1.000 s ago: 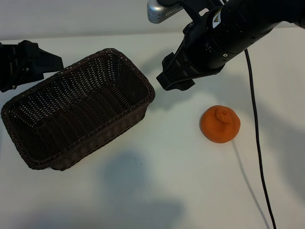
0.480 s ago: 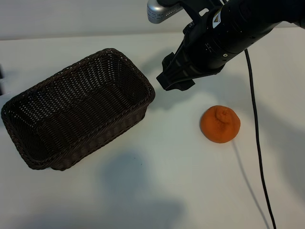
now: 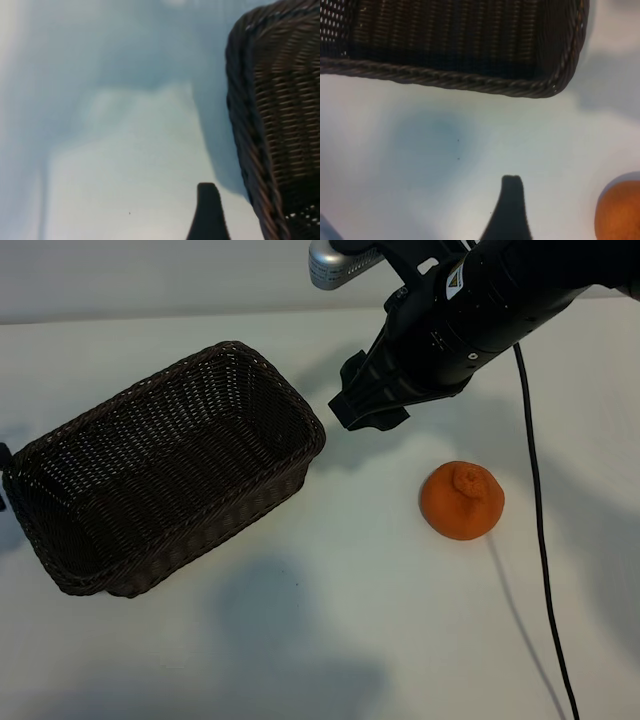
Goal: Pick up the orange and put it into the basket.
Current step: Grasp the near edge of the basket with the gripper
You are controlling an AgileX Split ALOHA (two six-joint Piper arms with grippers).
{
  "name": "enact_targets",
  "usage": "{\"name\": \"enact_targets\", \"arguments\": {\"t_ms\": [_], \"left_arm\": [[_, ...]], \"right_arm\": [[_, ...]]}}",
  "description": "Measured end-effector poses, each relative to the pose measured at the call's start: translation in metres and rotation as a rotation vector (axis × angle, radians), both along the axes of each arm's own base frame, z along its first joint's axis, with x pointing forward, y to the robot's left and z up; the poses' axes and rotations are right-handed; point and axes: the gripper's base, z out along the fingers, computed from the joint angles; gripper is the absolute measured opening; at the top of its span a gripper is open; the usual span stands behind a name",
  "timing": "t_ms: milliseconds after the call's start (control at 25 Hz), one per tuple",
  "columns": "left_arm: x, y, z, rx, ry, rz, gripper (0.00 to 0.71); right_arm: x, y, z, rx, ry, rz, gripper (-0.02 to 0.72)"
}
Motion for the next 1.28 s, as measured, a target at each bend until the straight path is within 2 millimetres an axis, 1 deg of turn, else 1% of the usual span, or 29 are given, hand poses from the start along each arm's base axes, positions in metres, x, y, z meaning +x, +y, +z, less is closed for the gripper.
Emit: {"name": "enact_targets", "arguments": {"t_ms": [240, 480, 640, 760, 1040, 1280], "left_arm": [[0.001, 0.0, -0.026, -0.035, -0.026, 0.059, 0.565], [0.019, 0.002, -0.053, -0.041, 0.016, 0.066, 0.567], [0.029, 0.002, -0.066, -0.058, 0.026, 0.071, 0.567], [0.033, 0.001, -0.07, -0.073, 0.019, 0.067, 0.567], [0.037, -0.003, -0.069, -0.115, -0.024, 0.055, 0.567], [0.04, -0.003, -0.076, -0.117, -0.007, 0.053, 0.567]], "right_arm": [[-0.001, 0.0, -0.001, -0.007, 0.014, 0.003, 0.593], [-0.003, -0.001, -0.002, -0.017, 0.031, 0.009, 0.593], [-0.003, -0.001, -0.002, -0.018, 0.034, 0.009, 0.593], [-0.003, -0.001, -0.002, -0.018, 0.034, 0.009, 0.593], [-0.003, -0.001, -0.002, -0.018, 0.034, 0.009, 0.593], [-0.003, -0.001, -0.002, -0.018, 0.035, 0.009, 0.593]]}}
